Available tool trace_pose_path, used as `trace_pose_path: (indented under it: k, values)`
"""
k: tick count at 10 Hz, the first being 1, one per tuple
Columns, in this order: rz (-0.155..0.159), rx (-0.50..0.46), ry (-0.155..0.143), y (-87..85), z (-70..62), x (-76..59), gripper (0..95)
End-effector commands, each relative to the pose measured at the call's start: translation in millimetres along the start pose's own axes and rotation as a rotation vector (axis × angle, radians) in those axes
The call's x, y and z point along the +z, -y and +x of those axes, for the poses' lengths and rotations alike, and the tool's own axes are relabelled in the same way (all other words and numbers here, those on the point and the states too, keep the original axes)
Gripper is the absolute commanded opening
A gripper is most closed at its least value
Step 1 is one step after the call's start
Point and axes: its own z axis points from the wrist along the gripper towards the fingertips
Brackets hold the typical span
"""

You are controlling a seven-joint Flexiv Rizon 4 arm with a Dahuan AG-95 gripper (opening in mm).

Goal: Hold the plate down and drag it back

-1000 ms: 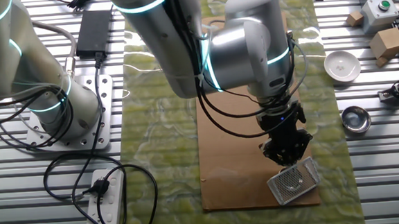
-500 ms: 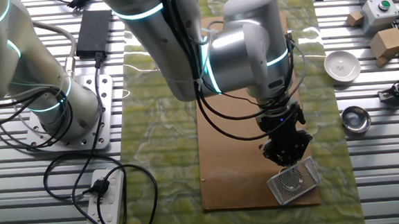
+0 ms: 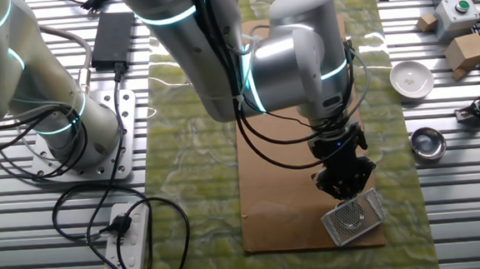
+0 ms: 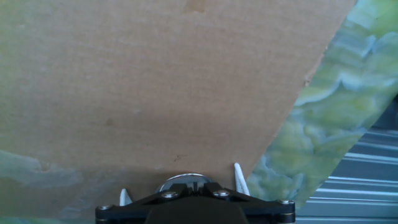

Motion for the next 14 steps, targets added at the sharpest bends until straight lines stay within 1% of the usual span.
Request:
trace_pose_path:
  k: [1,4,6,11,14]
  values:
    - [0.002,0.007,0.006,0.1,-0.8,1.6,0.0]
    - [0.000,0.012,0.013,0.4,-1.8,2.3,0.0]
    - [-0.006,0.024,0.027,0.9,-2.8,1.8,0.0]
    - [-0.013,0.040,0.040,1.6,-4.8,0.8,0.0]
    - [-0.019,0.061,0.066,1.7,-4.9,0.4,0.0]
